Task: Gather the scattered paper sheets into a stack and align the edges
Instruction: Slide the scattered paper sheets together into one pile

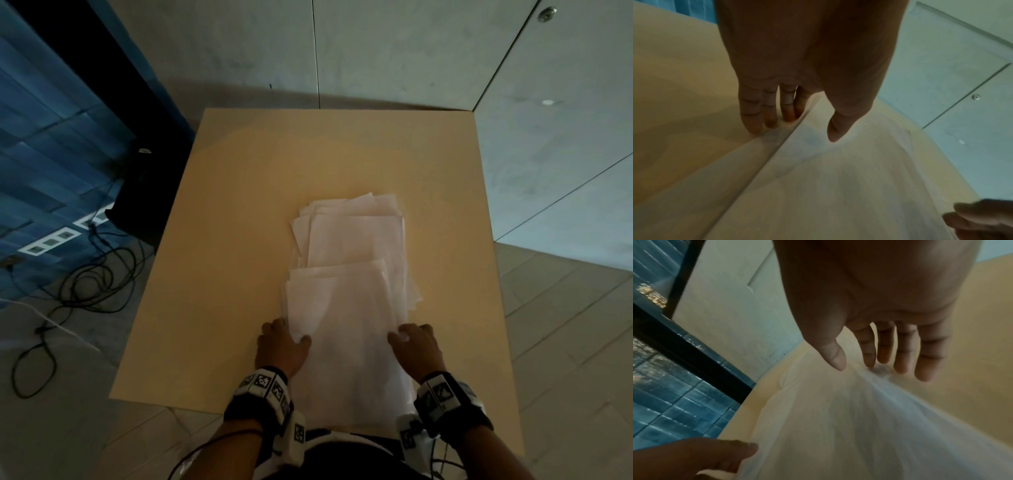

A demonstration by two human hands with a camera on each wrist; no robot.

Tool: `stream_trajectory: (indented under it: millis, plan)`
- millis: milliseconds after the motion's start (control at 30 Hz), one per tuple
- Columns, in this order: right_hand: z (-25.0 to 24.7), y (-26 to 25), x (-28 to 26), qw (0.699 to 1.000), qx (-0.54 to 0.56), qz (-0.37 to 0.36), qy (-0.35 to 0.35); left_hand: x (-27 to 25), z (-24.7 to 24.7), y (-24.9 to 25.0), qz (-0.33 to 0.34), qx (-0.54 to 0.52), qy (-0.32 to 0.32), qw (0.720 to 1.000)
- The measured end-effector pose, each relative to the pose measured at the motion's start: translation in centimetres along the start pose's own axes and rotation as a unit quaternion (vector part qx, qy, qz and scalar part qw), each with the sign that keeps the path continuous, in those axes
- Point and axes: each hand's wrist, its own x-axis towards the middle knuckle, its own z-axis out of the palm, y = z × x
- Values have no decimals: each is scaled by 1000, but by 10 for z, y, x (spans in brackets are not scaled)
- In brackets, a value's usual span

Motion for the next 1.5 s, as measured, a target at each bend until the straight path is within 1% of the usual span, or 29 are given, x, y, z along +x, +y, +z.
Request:
stream_trajectory:
  millis: [100,200,333,400,467,567,667,733,833,900,1000,1067,1133,1200,1300,1367,1500]
  plan:
    - [-18,-7,16,998,8,15,65,15,-18,8,-7,19,35,999]
    - [-33,-23,36,993,-7,1,115,33,-32,24,-12,8,55,998]
    - [-29,-42,46,991,-72,-15,114,49,-34,50,-13,18,61,998]
    - [-19,-48,41,987,-96,-28,124,50,-28,62,-14,9,62,998]
    - [-10,-51,36,987,-103,-36,116,49,-21,69,-7,9,56,998]
    - [-14,-49,36,992,-51,-34,107,52,-21,71,3,-5,47,999]
    - [-28,-44,44,992,17,0,129,60,-30,65,-17,-3,67,998]
    - [-29,-45,46,991,37,23,124,60,-28,65,-26,-7,66,997]
    - [-22,-52,47,995,57,29,83,53,-18,75,-2,-18,38,999]
    - [-21,-53,48,995,71,32,67,52,-17,78,10,-15,32,999]
    - [-30,-44,49,991,87,52,86,54,-26,67,0,6,48,999]
    - [-33,-35,46,991,71,62,99,53,-32,55,-19,21,60,998]
    - [-30,-27,40,993,47,59,94,48,-32,48,-20,28,64,997]
    - [-23,-24,33,995,42,50,71,38,-24,45,-3,36,59,998]
    - [-11,-22,21,997,62,37,35,23,-6,44,38,46,30,998]
    - [-9,-15,15,997,58,39,29,18,-4,41,48,47,26,997]
    - [-9,5,3,995,58,70,27,16,-12,27,8,32,42,999]
